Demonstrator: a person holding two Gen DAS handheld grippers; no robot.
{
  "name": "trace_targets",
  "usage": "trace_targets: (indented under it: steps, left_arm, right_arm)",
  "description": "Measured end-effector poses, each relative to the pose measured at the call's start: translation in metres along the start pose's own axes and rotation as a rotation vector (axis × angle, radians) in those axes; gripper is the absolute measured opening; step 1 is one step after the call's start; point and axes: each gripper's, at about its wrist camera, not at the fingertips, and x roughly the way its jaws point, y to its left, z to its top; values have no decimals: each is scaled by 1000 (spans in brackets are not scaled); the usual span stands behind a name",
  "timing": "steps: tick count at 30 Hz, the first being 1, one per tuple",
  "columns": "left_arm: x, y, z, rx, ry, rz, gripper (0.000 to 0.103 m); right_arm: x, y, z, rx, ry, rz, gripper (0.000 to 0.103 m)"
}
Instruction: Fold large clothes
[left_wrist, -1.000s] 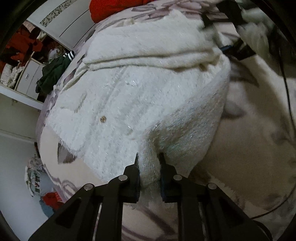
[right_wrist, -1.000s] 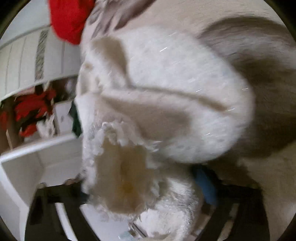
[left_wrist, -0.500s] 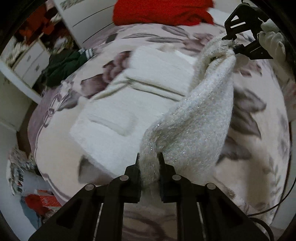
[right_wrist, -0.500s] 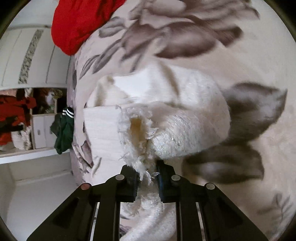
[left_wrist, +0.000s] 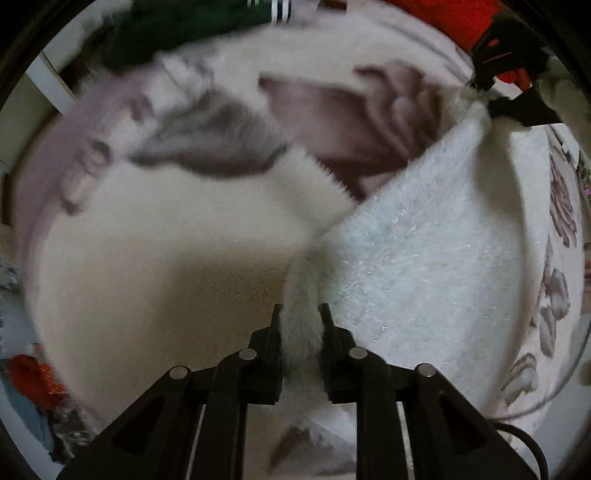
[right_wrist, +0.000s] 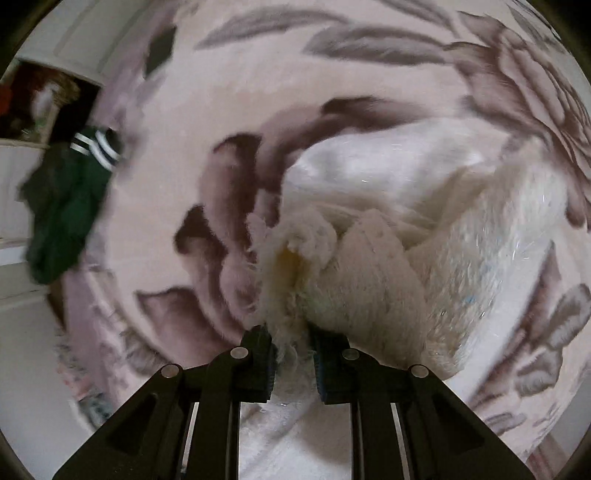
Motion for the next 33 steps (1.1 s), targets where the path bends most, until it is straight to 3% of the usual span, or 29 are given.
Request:
trace_targets:
  steps: [2, 4, 5, 7, 10, 15, 17, 18, 19, 22, 24, 27, 28, 30, 33]
  left_arm:
    - [-2, 15, 4, -6, 19, -70, 27]
    - [-13, 23, 2, 25, 8, -105, 35]
    - [-21, 28, 0, 52, 2, -118, 42]
    - [-31, 38, -2, 76, 6, -120, 83]
    - [-35, 52, -1, 61, 25, -188, 85]
    - [-14, 52, 21, 59, 84, -227, 85]
    - [-5, 41, 27, 96, 91, -231, 81]
    - [-5, 39, 29, 107, 78, -227, 50]
    - [-6, 34, 26, 132, 63, -221, 10]
    - [-18, 25, 17, 185, 5, -180, 7]
    - [-28, 23, 11, 196, -22, -178, 6]
    - [-45, 28, 2, 156, -12, -216, 5]
    - [-47, 29, 0, 146, -2, -228, 5]
    - [-44, 28, -6, 150, 20, -221, 4]
    - [-12, 30, -14, 201, 58, -99, 1]
  right_arm:
    - [11, 10, 6, -9, 29, 10, 29]
    - [6, 11, 3, -40, 41, 76, 55]
    - [-4, 7, -5, -54, 45, 143, 61]
    - [-20, -8, -20, -36, 42, 228, 68]
    - [-41, -53, -61, 19, 38, 318, 74]
    - [-40, -141, -169, 168, 12, 288, 74]
    - [-19, -170, -216, 253, 37, 266, 74]
    - [-2, -184, -247, 313, 64, 280, 74]
    - [11, -192, -268, 355, 84, 310, 74]
    - [61, -207, -329, 516, 144, 446, 74]
    - [77, -207, -349, 556, 153, 492, 72]
    - [68, -212, -369, 585, 43, 420, 14]
    - [62, -216, -375, 595, 14, 415, 9]
    - [47, -224, -385, 604, -35, 379, 8]
    - [45, -235, -389, 579, -30, 335, 7]
